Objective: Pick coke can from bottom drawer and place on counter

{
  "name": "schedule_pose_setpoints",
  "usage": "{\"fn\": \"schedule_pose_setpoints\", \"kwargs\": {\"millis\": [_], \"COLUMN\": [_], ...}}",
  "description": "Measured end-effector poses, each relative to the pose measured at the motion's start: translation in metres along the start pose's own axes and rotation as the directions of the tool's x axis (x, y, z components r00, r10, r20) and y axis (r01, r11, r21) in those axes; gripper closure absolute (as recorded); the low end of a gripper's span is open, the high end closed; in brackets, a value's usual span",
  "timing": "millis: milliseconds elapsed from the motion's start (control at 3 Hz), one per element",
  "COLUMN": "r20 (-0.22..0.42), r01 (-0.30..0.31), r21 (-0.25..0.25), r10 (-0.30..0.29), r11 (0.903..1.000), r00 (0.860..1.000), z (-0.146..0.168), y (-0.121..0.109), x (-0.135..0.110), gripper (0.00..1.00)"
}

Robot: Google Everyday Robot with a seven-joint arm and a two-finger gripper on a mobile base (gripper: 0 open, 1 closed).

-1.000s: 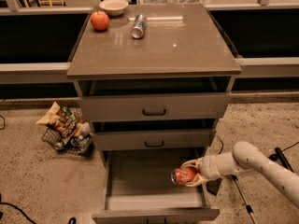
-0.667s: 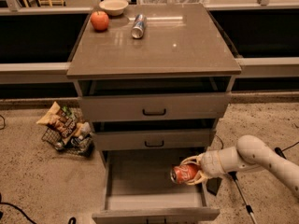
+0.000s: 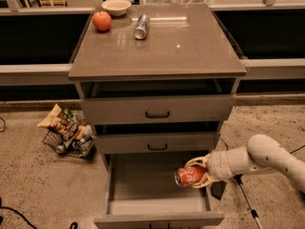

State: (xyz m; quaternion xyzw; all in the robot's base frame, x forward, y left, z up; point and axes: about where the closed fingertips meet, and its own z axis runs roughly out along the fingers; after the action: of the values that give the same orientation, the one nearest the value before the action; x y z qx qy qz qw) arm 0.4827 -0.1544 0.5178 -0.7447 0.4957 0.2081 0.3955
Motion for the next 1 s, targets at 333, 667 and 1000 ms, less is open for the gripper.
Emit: {"fn": "schedule_pose_setpoints", "kwargs": {"millis": [333, 667, 1000], "r20": [0.027, 0.082, 0.116], "r01": [0.011, 0.046, 0.097], "r21": [0.005, 0.034, 0.046], "r10": [-0.011, -0.048, -0.102], "r11": [0.9999, 0.9984, 0.9942], "r00": [1.0, 0.995, 0.988], "z": [-0.006, -0.043, -0.089], "y": [-0.003, -0.019, -0.034], "x": [-0.004, -0.02, -0.05], "gripper": [1.0, 1.0, 1.0]}}
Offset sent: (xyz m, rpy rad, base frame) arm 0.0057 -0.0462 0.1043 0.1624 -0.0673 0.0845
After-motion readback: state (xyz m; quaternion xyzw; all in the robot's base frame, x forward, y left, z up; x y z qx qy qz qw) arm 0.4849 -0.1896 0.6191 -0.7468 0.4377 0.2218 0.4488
